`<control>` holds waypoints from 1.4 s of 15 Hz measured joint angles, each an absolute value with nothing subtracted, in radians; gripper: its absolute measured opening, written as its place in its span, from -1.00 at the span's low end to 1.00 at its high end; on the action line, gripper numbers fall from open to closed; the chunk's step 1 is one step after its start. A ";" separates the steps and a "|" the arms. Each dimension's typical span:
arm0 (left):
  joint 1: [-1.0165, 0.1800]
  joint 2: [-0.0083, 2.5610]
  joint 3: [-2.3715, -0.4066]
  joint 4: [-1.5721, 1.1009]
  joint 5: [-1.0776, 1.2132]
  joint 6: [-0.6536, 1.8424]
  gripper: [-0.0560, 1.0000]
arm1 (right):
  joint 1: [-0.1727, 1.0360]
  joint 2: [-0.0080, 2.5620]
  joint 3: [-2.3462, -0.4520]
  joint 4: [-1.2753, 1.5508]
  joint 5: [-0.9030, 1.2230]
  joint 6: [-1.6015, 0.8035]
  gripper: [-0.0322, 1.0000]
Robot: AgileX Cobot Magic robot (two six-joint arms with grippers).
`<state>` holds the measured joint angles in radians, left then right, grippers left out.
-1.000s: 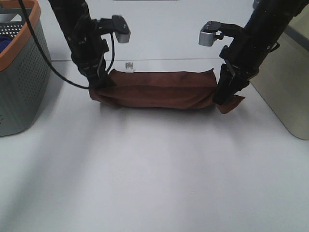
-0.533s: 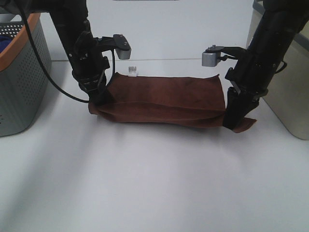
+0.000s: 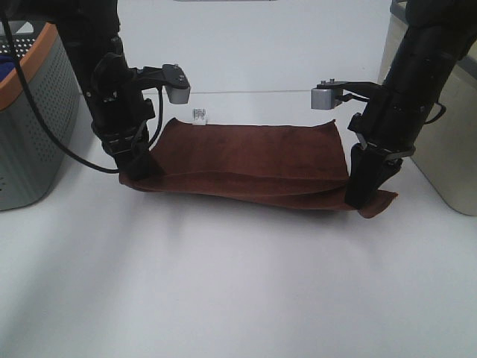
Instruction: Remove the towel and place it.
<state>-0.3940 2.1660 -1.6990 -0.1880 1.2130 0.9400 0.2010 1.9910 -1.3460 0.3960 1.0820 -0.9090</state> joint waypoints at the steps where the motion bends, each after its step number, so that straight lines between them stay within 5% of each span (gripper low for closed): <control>1: -0.394 2.152 -1.661 -0.188 1.213 0.935 -0.89 | 0.201 1.991 -1.337 0.413 1.082 -0.896 -0.94; 7: -0.395 2.139 -1.597 -0.192 1.212 0.918 -0.83 | 0.201 1.991 -1.245 0.452 1.081 -0.861 -0.87; 9: -0.395 2.139 -1.597 -0.184 1.212 0.879 -0.47 | 0.201 1.991 -1.243 0.454 1.081 -0.810 -0.40; 12: -0.407 2.139 -1.597 -0.179 1.212 0.720 0.45 | 0.201 1.991 -1.243 0.454 1.081 -0.699 0.34; 21: -0.413 2.127 -1.647 -0.228 1.214 0.556 0.61 | 0.201 1.985 -1.299 0.457 1.082 -0.504 0.38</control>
